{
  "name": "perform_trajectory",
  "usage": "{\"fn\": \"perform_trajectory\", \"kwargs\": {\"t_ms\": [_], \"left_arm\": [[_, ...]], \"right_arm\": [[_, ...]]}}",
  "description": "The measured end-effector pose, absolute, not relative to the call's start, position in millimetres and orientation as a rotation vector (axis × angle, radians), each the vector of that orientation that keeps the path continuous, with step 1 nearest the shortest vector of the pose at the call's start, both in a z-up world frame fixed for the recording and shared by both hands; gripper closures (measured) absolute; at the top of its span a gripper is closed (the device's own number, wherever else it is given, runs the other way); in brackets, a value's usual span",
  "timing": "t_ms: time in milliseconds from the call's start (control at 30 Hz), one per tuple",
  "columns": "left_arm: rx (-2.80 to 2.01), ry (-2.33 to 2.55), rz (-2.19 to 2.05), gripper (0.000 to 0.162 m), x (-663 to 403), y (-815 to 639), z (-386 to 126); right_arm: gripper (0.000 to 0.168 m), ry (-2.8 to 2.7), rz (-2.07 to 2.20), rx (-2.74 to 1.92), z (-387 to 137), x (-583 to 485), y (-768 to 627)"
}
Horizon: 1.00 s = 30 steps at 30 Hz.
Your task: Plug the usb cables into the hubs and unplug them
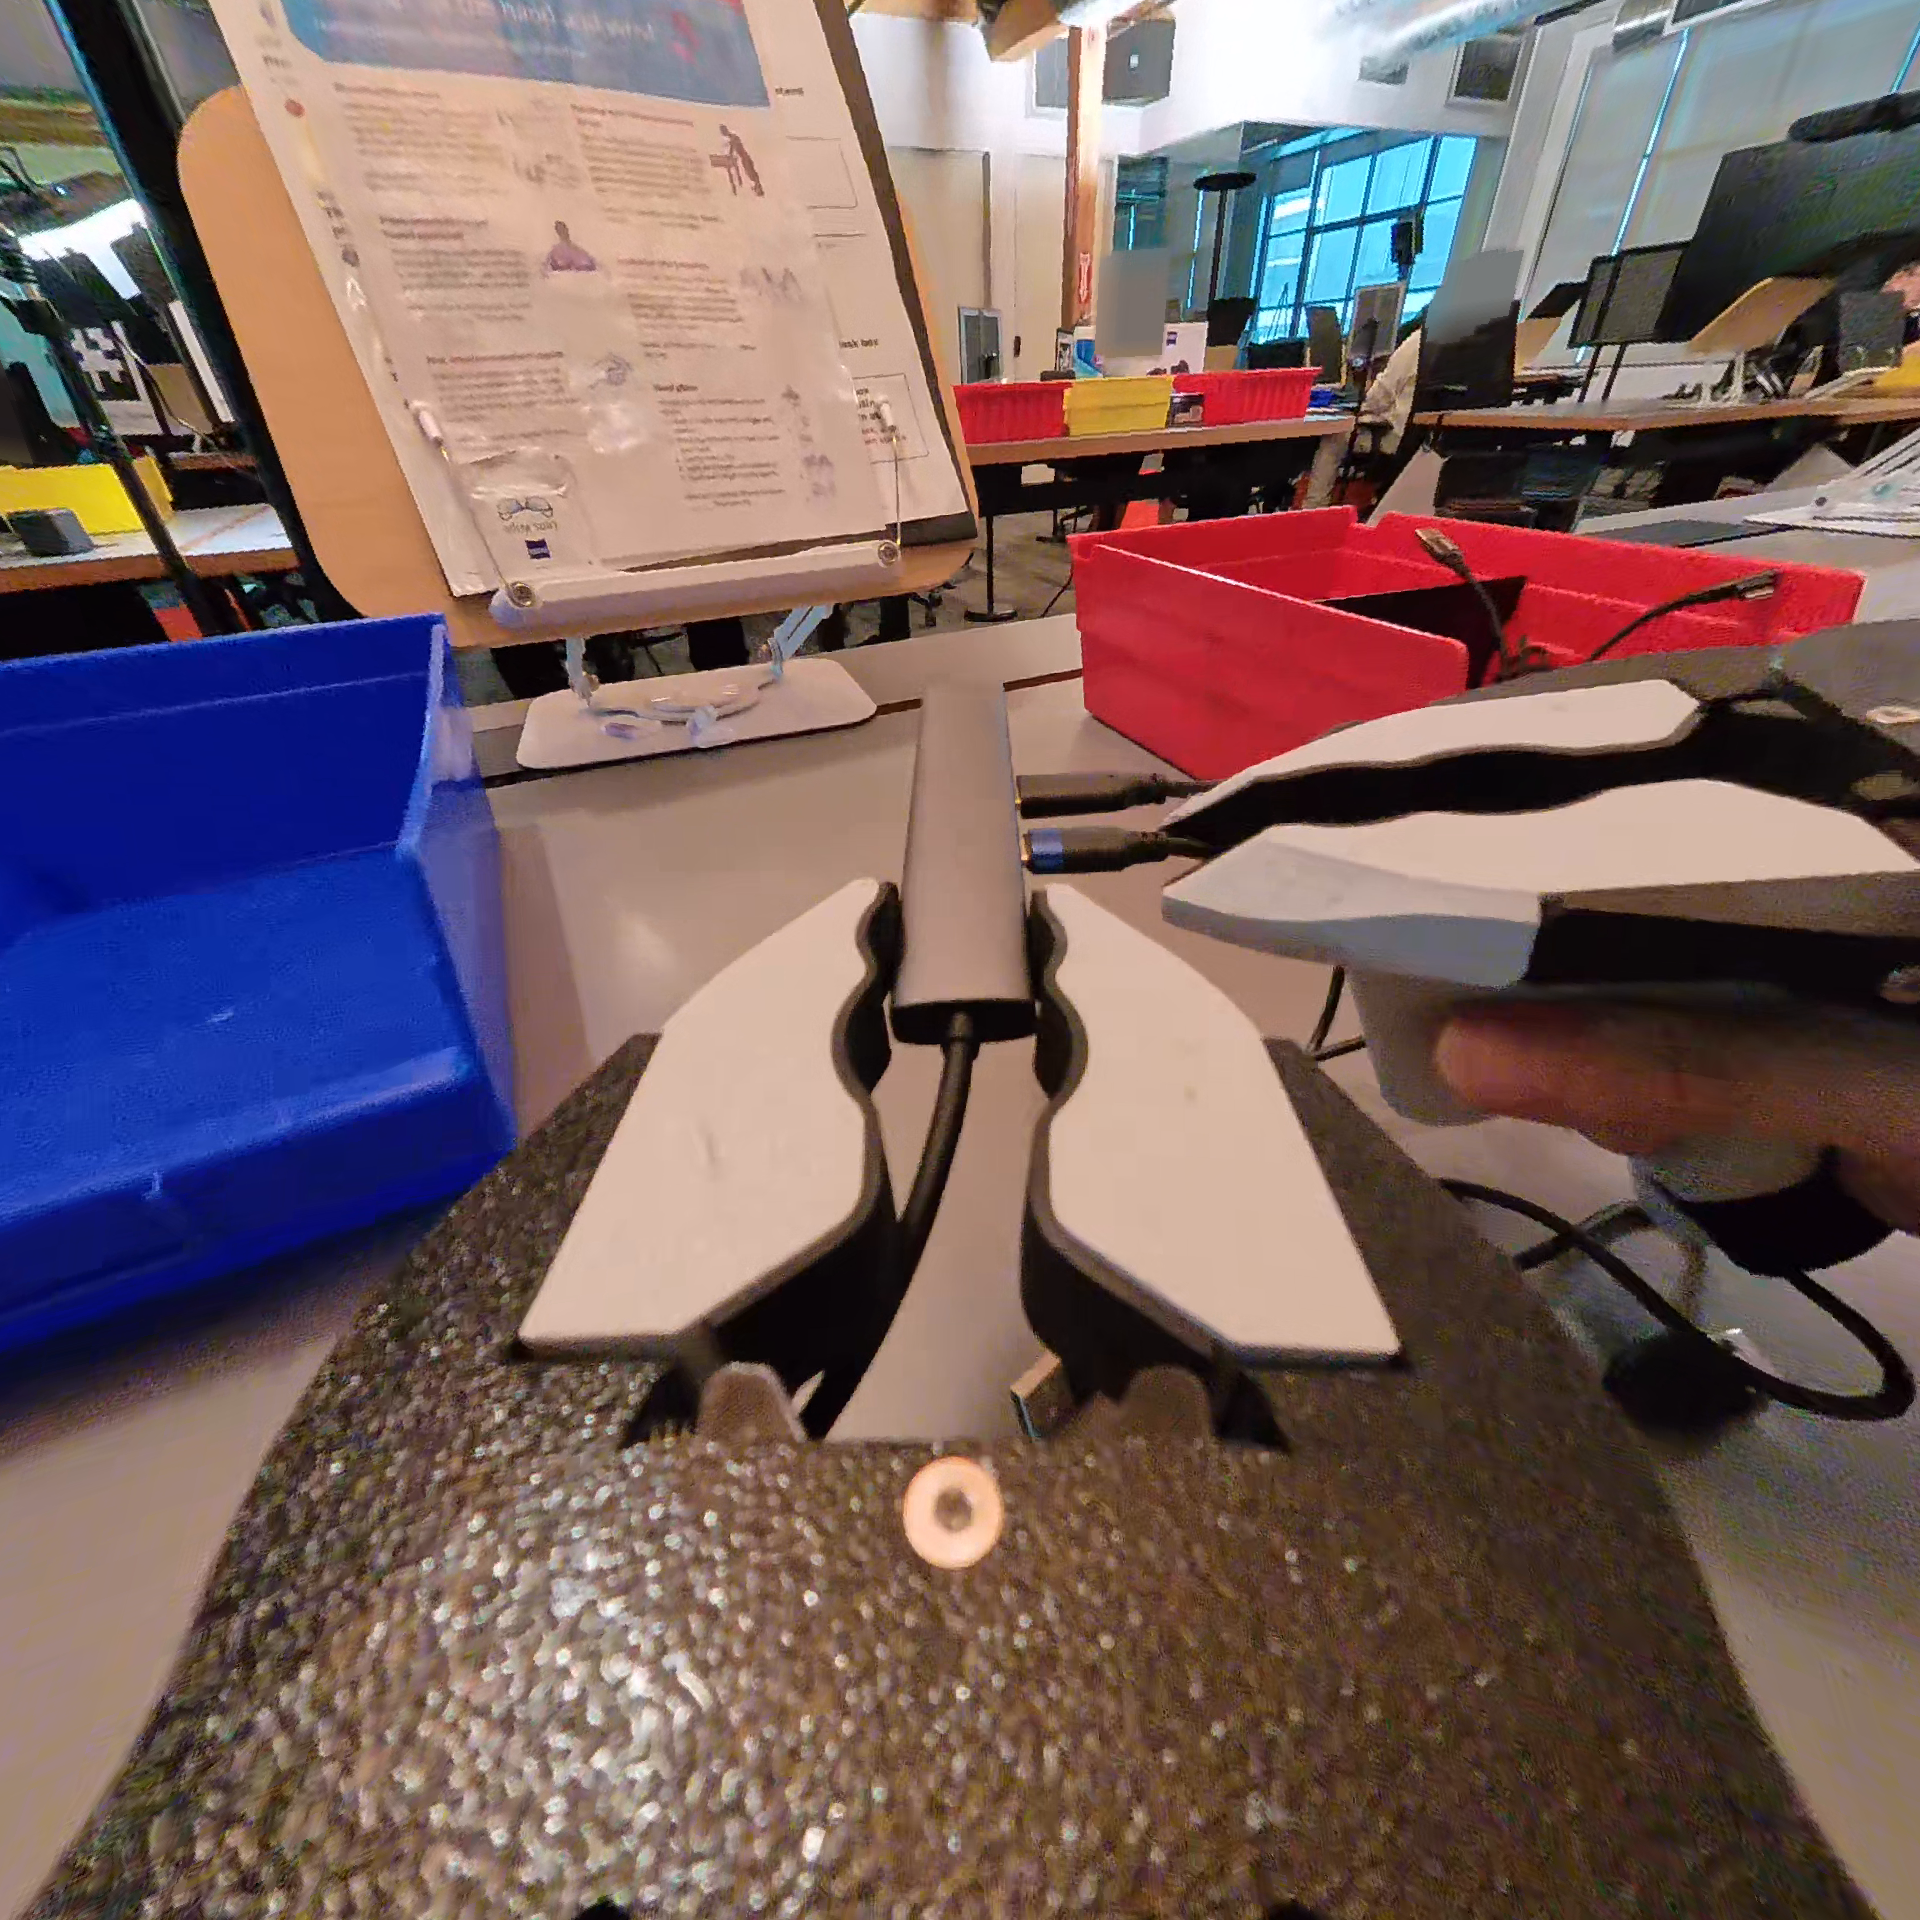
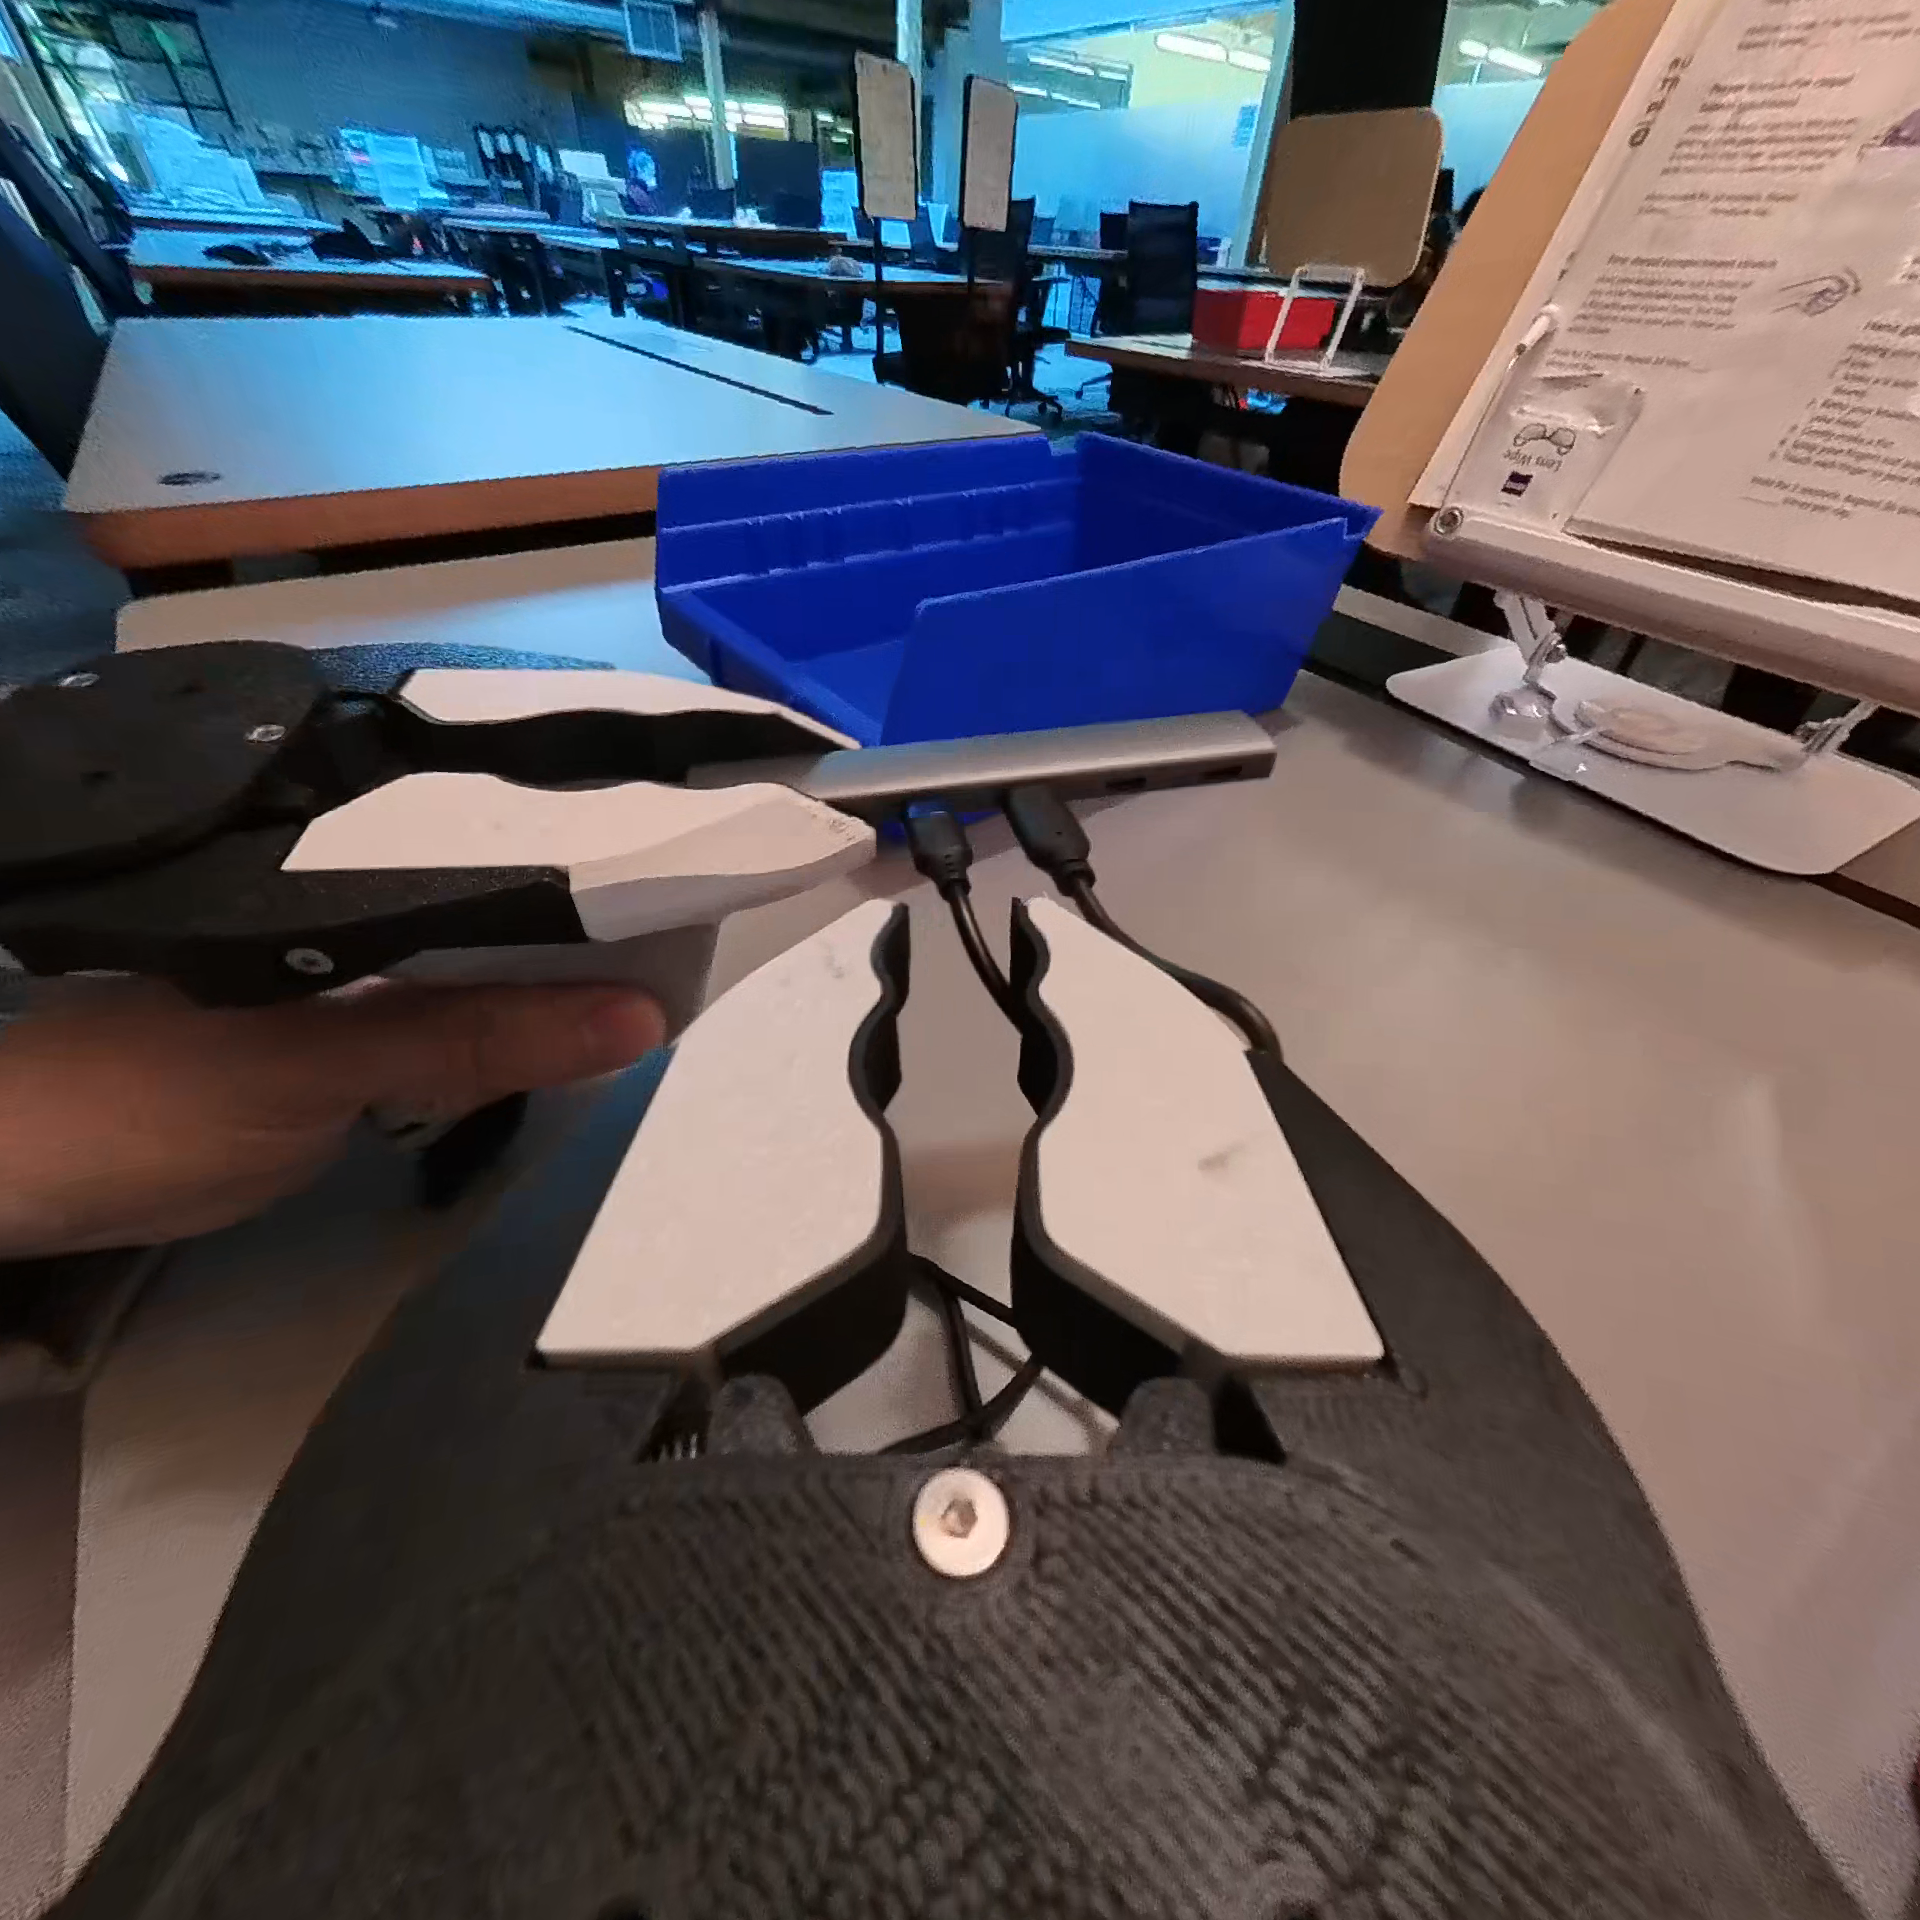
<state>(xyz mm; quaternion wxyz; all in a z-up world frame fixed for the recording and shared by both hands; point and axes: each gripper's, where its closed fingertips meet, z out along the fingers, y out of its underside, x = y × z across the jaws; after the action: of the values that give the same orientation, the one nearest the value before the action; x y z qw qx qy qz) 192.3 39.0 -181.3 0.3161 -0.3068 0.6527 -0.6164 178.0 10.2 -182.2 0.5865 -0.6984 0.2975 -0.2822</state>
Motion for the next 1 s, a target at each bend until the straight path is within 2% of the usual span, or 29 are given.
{"fn": "perform_trajectory", "kwargs": {"t_ms": [367,1000], "left_arm": [[-0.691,1.728,-1.576,0.139,182.8,44.6,-180.8],[-0.706,1.772,-1.704,0.139,182.8,47.7,-180.5]], "right_arm": [[0.157,0.597,-0.755,-1.614,-182.7,173.3,22.7],[0.161,0.662,-0.51,-1.454,-178.3,168.7,27.9]]}}
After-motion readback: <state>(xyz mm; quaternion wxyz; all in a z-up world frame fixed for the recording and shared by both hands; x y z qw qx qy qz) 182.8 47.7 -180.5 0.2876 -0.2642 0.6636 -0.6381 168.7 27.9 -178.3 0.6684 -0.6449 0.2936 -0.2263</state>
